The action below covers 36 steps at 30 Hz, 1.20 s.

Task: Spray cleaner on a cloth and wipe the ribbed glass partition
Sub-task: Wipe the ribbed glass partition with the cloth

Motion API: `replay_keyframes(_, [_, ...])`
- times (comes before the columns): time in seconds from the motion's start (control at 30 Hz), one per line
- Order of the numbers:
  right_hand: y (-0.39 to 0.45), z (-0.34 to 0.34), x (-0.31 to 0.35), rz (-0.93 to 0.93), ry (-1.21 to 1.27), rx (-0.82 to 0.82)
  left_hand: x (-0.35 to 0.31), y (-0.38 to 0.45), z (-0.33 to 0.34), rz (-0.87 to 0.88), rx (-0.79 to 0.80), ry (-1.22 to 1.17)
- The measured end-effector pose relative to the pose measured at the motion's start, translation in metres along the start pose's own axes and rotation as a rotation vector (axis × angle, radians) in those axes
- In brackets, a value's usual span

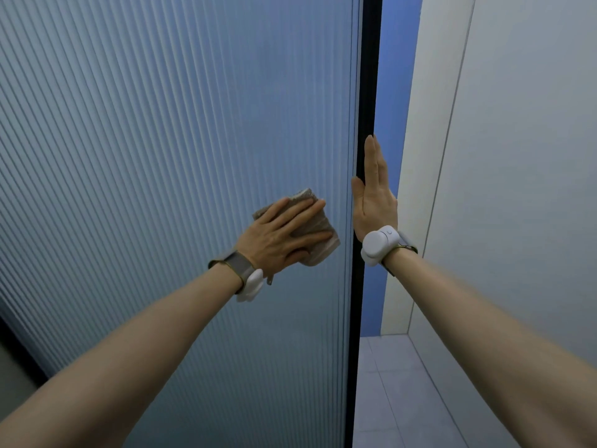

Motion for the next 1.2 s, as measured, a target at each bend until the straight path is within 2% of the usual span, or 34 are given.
replay_keyframes(0.27, [0.003,-0.007,0.000,-0.016,-0.016,0.032,0.095,0.064,-0.042,-0.165,-0.032,0.044])
replay_keyframes(0.4, [0.003,-0.008,0.002,-0.019,-0.011,0.020,0.082,0.060,-0.039,-0.164,-0.018,0.041])
replay_keyframes(0.53, [-0.001,-0.008,0.002,-0.012,-0.019,0.008,0.032,0.033,-0.019,-0.047,0.029,0.020])
replay_keyframes(0.73, [-0.002,-0.004,0.001,-0.026,-0.017,0.006,-0.025,-0.012,0.010,0.029,0.077,-0.008])
replay_keyframes(0.9, [-0.005,-0.003,-0.002,0.006,0.019,0.018,-0.012,-0.002,0.001,0.080,0.046,0.006])
replay_keyframes(1.1, [-0.004,-0.005,-0.001,0.037,0.051,0.060,0.052,0.046,-0.024,-0.003,0.017,0.031])
replay_keyframes(1.2, [-0.004,-0.005,-0.002,0.061,0.048,0.057,0.056,0.050,-0.029,-0.027,0.012,0.039])
Point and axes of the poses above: each hand's wrist, its own y-axis towards the middle knuckle, its own z-axis out of the palm, x = y × z, the point moved 10 cm from there along y, towards the middle knuckle, and after that the axes turned 5 degrees about y, right-handed, at the moved point
